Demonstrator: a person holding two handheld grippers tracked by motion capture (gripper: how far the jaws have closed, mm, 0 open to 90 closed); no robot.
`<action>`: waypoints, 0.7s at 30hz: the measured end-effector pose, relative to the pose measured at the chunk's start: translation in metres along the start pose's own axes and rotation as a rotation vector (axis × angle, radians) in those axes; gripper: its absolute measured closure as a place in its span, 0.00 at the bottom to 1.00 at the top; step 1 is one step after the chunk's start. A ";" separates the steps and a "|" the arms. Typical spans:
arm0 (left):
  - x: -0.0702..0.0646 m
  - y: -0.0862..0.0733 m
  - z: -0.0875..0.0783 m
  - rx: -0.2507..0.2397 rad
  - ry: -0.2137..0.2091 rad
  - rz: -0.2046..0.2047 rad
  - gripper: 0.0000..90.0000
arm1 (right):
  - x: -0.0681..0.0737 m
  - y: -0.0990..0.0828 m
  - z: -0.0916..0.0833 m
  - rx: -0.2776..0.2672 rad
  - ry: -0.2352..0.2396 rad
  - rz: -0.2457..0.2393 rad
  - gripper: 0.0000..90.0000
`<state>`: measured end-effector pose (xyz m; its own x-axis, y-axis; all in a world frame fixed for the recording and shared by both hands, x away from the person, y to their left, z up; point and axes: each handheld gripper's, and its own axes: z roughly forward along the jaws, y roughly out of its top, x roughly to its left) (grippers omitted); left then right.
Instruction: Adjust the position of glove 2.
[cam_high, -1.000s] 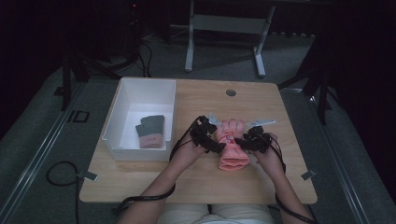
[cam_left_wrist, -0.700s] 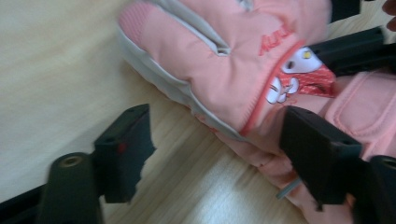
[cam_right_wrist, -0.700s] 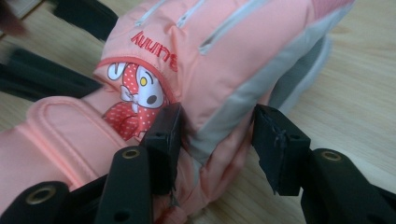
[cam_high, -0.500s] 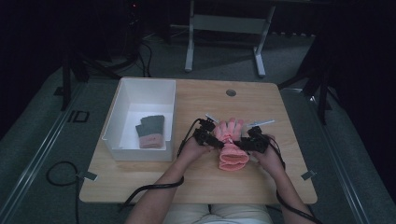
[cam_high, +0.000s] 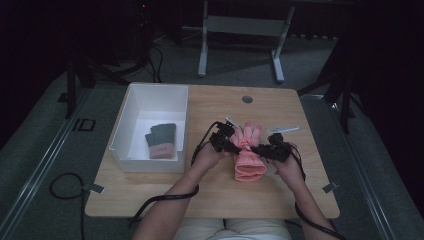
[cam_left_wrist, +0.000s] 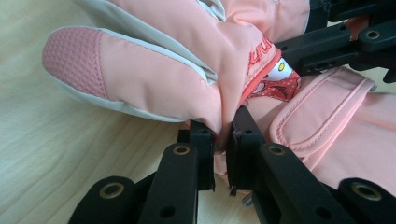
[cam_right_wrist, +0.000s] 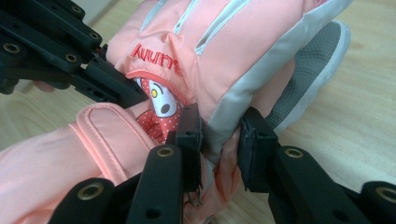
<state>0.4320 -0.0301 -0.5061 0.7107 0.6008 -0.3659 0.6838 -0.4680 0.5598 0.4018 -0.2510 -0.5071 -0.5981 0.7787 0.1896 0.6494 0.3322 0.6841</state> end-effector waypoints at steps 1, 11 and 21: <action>-0.002 0.002 -0.005 -0.001 0.007 0.009 0.91 | 0.001 0.002 -0.003 -0.011 0.003 0.001 0.81; -0.015 0.014 -0.050 -0.037 0.068 0.050 0.91 | 0.022 0.032 -0.025 -0.074 0.011 -0.046 0.81; -0.014 0.019 -0.096 -0.046 0.094 0.060 0.91 | 0.046 0.062 -0.034 -0.108 0.035 -0.088 0.81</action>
<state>0.4194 0.0147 -0.4184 0.7300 0.6319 -0.2604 0.6307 -0.4762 0.6127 0.3984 -0.2131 -0.4320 -0.6680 0.7292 0.1484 0.5402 0.3380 0.7707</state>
